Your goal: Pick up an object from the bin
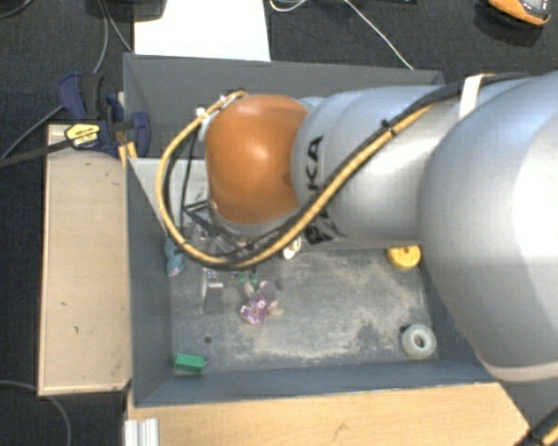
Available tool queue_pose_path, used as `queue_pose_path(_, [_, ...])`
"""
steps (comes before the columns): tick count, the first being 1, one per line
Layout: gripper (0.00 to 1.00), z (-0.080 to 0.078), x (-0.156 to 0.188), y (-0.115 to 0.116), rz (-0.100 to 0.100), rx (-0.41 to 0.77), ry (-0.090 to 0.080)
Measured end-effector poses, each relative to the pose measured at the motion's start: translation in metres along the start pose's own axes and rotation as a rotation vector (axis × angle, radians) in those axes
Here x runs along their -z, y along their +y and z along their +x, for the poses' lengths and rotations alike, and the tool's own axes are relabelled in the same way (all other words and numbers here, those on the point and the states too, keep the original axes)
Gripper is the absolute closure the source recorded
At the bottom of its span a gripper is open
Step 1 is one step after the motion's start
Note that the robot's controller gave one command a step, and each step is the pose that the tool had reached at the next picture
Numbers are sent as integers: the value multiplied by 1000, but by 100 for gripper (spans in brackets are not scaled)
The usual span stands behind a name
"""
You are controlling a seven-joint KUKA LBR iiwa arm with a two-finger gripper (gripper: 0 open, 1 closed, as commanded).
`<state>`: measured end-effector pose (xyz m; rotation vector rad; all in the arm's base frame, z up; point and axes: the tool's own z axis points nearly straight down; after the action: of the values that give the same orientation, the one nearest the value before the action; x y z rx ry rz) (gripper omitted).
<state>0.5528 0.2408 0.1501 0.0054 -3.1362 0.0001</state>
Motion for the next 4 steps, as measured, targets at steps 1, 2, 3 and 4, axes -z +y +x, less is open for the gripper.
queue_pose_path(1, [0, -2, 5, -1, -2, -6, -8])
queue_pose_path(2, [0, 36, 55, -69, 0, 55, -5])
queue_pose_path(3, [0, 41, 7, -67, -1, 135, -5])
queue_pose_path(4, [0, 34, -43, -121, 3, 170, -3])
